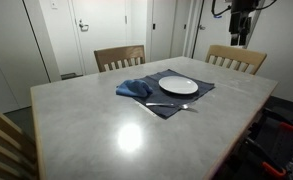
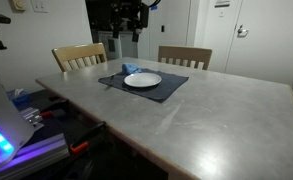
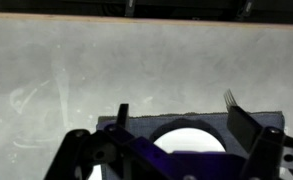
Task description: Use the blue towel to wipe the white plate
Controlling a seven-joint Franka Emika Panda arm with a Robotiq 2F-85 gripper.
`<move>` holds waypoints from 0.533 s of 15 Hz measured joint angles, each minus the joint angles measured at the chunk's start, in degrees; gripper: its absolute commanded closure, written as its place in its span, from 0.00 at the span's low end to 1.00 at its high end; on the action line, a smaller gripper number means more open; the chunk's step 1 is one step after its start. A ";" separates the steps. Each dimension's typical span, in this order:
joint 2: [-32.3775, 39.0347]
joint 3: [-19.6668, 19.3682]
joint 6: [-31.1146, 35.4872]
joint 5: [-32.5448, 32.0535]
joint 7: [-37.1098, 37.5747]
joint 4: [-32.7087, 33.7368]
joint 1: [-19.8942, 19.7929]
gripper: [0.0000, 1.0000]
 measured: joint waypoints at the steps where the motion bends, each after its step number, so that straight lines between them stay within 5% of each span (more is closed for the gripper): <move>1: 1.44 0.42 1.20 0.25 0.00 0.29 0.41 0.00; 8: 9.37 2.83 5.85 2.16 0.78 4.23 1.60 0.00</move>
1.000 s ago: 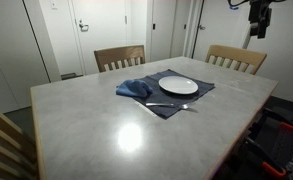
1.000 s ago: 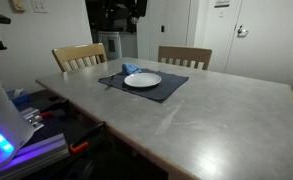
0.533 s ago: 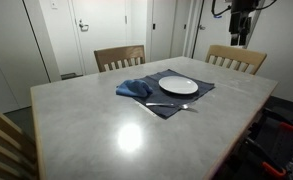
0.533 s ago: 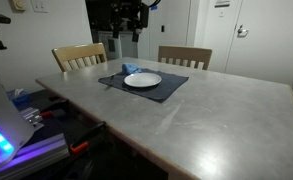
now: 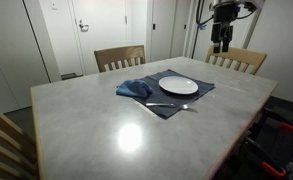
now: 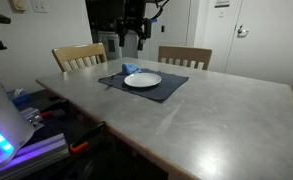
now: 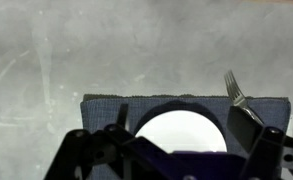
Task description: Use the blue towel to wipe the white plate
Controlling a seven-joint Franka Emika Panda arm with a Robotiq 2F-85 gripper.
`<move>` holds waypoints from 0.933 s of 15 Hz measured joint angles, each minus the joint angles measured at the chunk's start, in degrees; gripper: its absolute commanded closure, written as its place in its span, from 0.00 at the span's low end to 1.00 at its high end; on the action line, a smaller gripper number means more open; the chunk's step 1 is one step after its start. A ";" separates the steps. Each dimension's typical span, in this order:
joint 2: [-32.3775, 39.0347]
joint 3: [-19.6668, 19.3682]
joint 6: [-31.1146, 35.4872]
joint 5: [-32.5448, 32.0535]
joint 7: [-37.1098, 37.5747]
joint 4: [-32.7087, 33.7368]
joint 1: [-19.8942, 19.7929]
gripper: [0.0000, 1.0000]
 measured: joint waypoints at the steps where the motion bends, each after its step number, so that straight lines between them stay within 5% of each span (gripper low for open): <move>1: 0.57 0.12 -0.05 0.00 0.28 0.57 0.00 0.00; 7: 0.78 0.65 1.03 -0.03 1.32 0.93 0.00 0.00; 14: 0.94 3.81 16.27 0.27 10.27 -1.26 1.12 0.00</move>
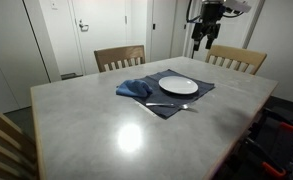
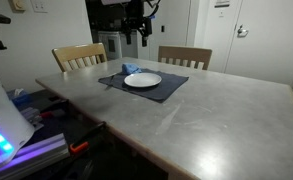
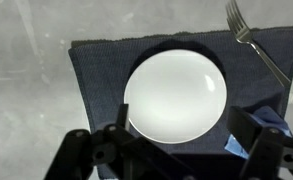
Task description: Use the blue towel to wipe the white plate
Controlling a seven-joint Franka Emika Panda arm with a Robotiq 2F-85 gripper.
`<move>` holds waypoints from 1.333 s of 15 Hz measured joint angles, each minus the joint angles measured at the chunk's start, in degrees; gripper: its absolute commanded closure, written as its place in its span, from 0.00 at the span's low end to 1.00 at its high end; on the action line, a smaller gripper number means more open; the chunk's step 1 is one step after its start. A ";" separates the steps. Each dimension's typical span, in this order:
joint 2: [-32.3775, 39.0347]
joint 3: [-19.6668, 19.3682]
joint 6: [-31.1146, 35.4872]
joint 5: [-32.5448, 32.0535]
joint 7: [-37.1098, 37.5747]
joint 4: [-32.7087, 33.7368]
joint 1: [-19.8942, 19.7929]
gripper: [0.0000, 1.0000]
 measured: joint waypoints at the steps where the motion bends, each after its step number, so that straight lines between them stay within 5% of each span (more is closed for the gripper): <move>1: 0.30 0.49 2.29 0.11 0.93 -0.17 0.33 0.00; 9: 5.61 3.49 14.51 0.76 3.89 1.18 2.72 0.00; 20: 17.27 7.55 15.60 0.73 4.69 12.35 6.03 0.00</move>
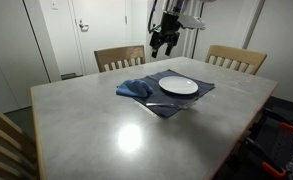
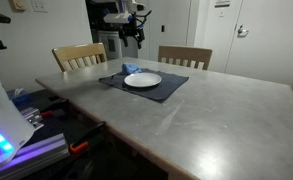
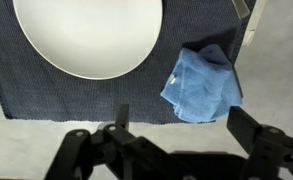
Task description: Use the blue towel to wipe the white plate
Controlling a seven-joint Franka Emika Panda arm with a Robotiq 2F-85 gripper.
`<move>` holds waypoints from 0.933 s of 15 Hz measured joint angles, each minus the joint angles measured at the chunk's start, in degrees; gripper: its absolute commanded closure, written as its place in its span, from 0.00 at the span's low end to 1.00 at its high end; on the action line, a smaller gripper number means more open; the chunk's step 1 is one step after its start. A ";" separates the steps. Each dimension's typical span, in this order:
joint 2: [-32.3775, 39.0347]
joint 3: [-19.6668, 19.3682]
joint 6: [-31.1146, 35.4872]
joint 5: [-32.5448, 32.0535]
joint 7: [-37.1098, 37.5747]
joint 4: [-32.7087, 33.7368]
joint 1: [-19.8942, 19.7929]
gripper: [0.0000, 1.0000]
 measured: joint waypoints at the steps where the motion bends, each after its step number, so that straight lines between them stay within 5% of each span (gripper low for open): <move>1: 0.96 0.17 -0.01 -0.05 0.00 1.09 0.18 0.00; 14: 11.48 2.93 -5.03 -0.47 -5.40 12.33 2.20 0.00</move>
